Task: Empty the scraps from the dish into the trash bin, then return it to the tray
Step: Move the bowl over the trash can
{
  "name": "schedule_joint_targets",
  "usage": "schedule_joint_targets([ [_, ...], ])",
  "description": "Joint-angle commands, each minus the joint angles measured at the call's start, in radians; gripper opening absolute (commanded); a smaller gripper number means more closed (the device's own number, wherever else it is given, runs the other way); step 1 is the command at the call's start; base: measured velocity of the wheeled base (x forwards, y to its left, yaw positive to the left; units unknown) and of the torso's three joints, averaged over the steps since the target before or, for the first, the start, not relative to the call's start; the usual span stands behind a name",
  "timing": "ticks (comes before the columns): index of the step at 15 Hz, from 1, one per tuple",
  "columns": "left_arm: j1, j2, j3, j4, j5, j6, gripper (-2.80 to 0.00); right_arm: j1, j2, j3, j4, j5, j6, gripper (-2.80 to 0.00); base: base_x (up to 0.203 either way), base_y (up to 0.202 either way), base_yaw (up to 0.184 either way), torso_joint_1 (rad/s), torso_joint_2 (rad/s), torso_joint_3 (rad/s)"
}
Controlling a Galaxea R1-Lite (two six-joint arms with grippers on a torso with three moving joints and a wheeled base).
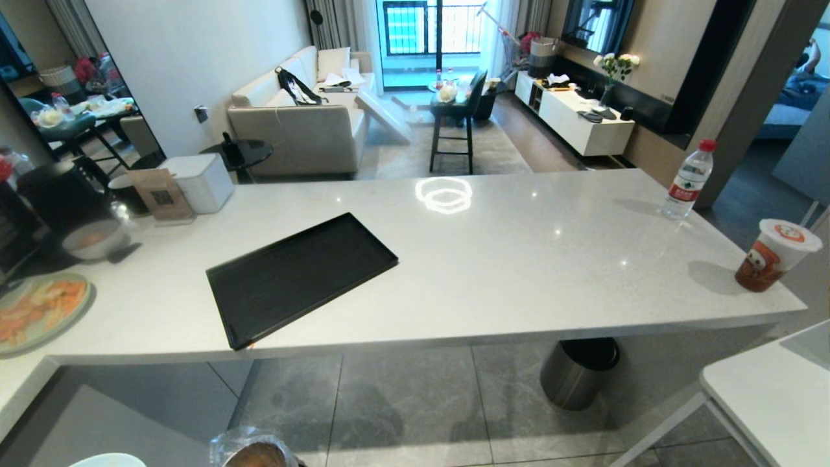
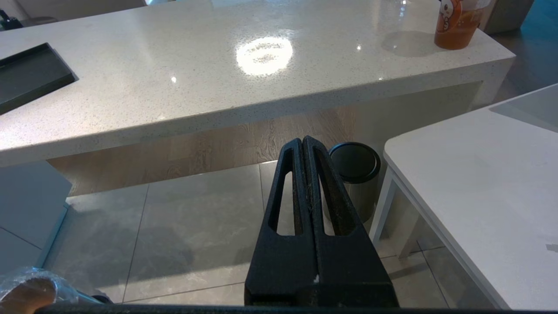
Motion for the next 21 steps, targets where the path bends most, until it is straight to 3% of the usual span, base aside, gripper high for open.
schedule_joint_targets([
  [1, -0.009, -0.001, 0.008, 0.003, -0.003, 0.003, -2.8, 0.0, 0.0, 0.0, 0.0, 0.0, 0.001, -2.8, 0.0, 0.0, 0.0, 0.0, 0.0, 0.0],
  [13, -0.013, -0.003, 0.004, 0.002, 0.001, 0.029, -2.8, 0.0, 0.001, 0.0, 0.0, 0.0, 0.002, -2.8, 0.0, 0.0, 0.0, 0.0, 0.0, 0.0],
  [21, -0.013, 0.003, 0.01, 0.004, 0.0, 0.028, -2.8, 0.0, 0.001, 0.0, 0.0, 0.0, 0.003, -2.8, 0.0, 0.0, 0.0, -0.122, 0.3, 0.17],
])
